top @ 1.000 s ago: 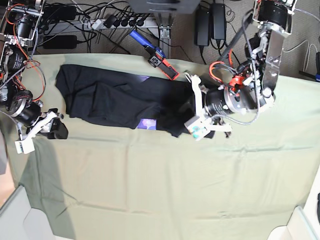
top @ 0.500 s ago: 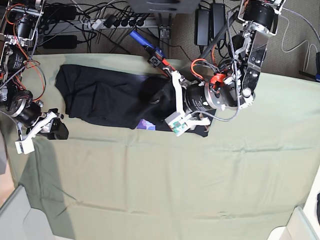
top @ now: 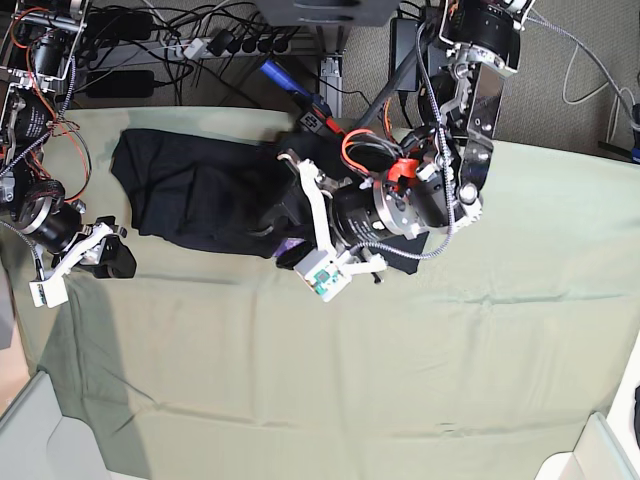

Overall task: Fold the T-shirt properly
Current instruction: 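Lift the strip end with the left gripper and fold it toward the right gripper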

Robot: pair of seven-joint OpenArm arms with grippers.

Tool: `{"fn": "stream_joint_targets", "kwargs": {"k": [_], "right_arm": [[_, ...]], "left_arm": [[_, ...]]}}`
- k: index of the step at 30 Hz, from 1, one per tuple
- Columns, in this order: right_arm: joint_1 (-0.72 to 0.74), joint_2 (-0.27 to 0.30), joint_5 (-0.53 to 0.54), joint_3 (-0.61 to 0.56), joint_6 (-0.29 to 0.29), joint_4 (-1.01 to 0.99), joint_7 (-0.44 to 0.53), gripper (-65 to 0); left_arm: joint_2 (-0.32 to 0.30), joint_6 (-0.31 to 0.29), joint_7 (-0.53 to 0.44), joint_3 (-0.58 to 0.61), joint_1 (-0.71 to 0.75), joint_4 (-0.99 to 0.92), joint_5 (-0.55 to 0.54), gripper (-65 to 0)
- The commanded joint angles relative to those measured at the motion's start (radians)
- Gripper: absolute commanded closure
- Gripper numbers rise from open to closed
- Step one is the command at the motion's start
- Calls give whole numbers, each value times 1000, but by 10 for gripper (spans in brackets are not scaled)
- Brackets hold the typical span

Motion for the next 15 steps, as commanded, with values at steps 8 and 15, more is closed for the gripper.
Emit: {"fn": "stream_joint_targets", "kwargs": {"k": [8, 15], "right_arm": [[14, 18, 15, 10, 77, 18, 13, -227], [-17, 37, 10, 10, 76, 2, -121, -236]], "left_arm": [[-10, 19, -3, -27, -25, 19, -34, -354], [-136, 19, 13, -140, -13, 19, -54, -309]]}}
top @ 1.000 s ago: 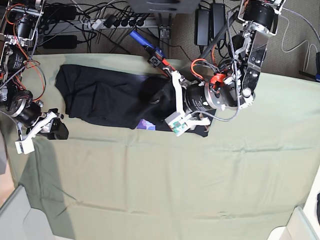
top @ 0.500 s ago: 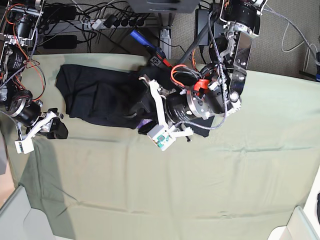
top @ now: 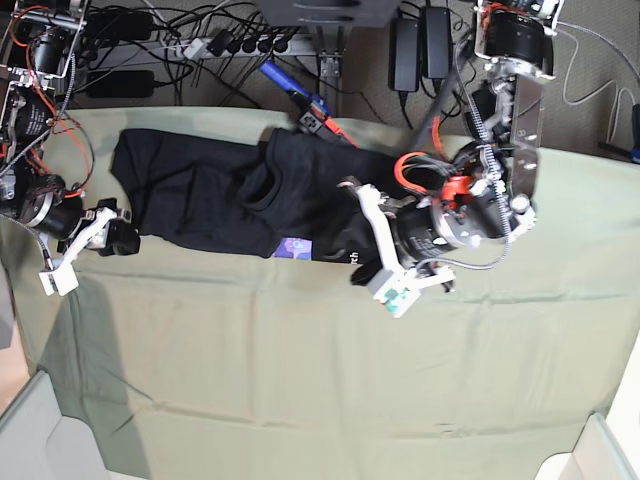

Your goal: Fold the T-shirt properly

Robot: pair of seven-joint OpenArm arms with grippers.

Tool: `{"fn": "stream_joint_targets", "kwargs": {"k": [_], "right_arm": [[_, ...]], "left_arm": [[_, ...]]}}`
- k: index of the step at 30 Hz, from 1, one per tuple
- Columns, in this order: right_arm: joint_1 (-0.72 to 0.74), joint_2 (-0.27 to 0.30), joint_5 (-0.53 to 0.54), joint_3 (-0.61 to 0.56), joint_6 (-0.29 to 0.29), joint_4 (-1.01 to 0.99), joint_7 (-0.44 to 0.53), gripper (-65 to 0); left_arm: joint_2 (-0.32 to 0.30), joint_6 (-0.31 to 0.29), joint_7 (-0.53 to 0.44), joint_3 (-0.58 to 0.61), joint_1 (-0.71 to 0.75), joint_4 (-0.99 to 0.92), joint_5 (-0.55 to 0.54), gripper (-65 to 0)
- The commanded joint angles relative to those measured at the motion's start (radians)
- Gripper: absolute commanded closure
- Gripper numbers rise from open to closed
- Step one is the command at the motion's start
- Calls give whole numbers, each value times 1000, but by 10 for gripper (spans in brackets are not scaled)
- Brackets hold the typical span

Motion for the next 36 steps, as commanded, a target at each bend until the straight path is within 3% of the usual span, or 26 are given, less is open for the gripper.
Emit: {"fn": "stream_joint_targets", "kwargs": {"k": [1, 3, 5, 10, 26, 36], "right_arm": [[-7, 33, 20, 10, 76, 7, 12, -269], [-41, 56, 39, 10, 77, 2, 12, -350], [-69, 78, 39, 10, 77, 2, 12, -382], [-111, 91, 63, 10, 77, -5, 17, -382], [-111, 19, 164, -6, 79, -130, 8, -382], [-111, -30, 176, -64, 81, -130, -2, -381]], "left_arm": [[-21, 8, -10, -15, -9, 19, -33, -309], [-64, 8, -8, -41, 3, 19, -60, -309], [-98, 9, -8, -60, 15, 19, -68, -309], [-150, 9, -8, -71, 40, 19, -69, -309], [-171, 8, -8, -71, 45, 19, -71, -309], [-245, 9, -13, -71, 45, 19, -34, -309]]}}
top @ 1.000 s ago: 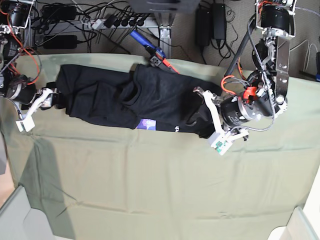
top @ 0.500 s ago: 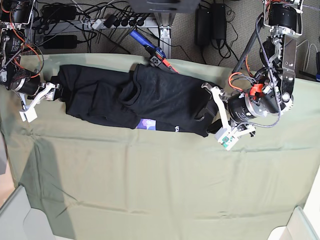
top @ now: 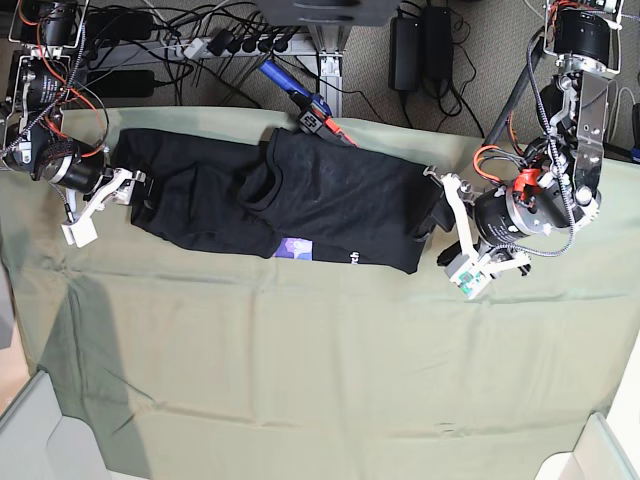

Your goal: Fold the T-shirt properly

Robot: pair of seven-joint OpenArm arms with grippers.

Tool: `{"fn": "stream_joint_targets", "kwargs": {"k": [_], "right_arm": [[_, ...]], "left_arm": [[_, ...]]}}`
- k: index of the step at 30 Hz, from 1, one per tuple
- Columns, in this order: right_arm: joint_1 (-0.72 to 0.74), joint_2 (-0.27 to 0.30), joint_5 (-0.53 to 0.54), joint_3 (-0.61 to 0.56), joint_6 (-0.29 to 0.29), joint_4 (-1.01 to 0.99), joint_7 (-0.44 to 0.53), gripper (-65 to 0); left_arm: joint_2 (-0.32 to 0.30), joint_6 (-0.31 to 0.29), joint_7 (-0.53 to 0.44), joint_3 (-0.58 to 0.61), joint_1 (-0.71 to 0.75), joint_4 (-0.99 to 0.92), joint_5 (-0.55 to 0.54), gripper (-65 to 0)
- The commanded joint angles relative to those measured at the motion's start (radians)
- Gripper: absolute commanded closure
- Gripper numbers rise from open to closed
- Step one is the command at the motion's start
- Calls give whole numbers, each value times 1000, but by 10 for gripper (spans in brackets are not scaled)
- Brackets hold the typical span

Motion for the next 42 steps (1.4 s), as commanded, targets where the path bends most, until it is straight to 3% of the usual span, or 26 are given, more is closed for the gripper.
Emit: {"fn": "stream_joint_targets", "kwargs": {"k": [1, 5, 11, 18, 28, 32, 37, 42], "right_arm": [[2, 6, 3, -6, 80, 7, -22, -381], [2, 7, -4, -6, 79, 7, -17, -363], [2, 8, -4, -6, 79, 7, -8, 0], [33, 33, -77, 35, 78, 7, 38, 0], [71, 217, -94, 150, 78, 7, 42, 0], [71, 265, -63, 176, 76, 7, 40, 0], [71, 247, 68, 179, 80, 23, -12, 0], [71, 150, 92, 179, 80, 88, -26, 0]], "left_arm": [[-13, 8, -20, -5, -10, 19, -9, -309], [-16, 8, -20, -5, -10, 19, -8, -309], [-18, 8, -20, -8, -10, 19, -3, -309], [-52, 8, -20, -81, 21, 16, -6, -309], [-69, 11, -21, -140, 94, 15, -29, -309], [-69, 11, -21, -140, 103, 15, -29, -309], [-69, 11, -20, -140, 112, 14, -32, -309], [-69, 11, -21, -139, 142, -4, -32, -309]]}}
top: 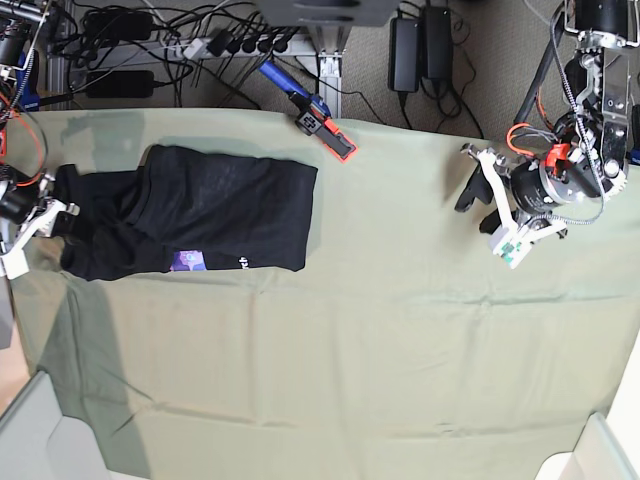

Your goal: Fold the T-shirt properly

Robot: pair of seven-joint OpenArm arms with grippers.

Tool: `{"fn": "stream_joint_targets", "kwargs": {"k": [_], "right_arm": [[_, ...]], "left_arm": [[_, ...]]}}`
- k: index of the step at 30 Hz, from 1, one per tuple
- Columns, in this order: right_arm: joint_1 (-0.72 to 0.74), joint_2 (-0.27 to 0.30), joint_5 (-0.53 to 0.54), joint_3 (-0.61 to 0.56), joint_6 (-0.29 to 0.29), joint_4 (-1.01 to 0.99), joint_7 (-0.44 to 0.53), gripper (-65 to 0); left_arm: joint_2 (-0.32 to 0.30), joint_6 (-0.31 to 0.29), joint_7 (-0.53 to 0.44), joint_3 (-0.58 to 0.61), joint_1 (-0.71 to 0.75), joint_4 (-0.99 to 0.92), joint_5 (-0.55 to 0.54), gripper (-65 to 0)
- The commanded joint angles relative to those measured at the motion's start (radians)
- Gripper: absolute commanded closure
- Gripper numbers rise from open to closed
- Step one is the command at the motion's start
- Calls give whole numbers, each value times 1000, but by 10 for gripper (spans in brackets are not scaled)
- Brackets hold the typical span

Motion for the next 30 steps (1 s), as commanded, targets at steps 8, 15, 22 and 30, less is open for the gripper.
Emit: {"fn": "stream_joint_targets", "kwargs": {"k": [8, 15, 22, 30], "right_arm": [[13, -125, 26, -18, 79, 166, 3, 0], [13, -195, 9, -169, 79, 278, -4, 0], [13, -245, -20, -320, 79, 290, -2, 0], [13, -273, -155, -476, 79, 289, 52, 0]], "left_arm": [[-11, 10, -19, -7, 28, 9, 0, -309], [-11, 10, -19, -7, 27, 7, 0, -309], [-11, 10, -19, -7, 27, 6, -1, -309], [-11, 10, -22, -6, 27, 6, -2, -309]]}}
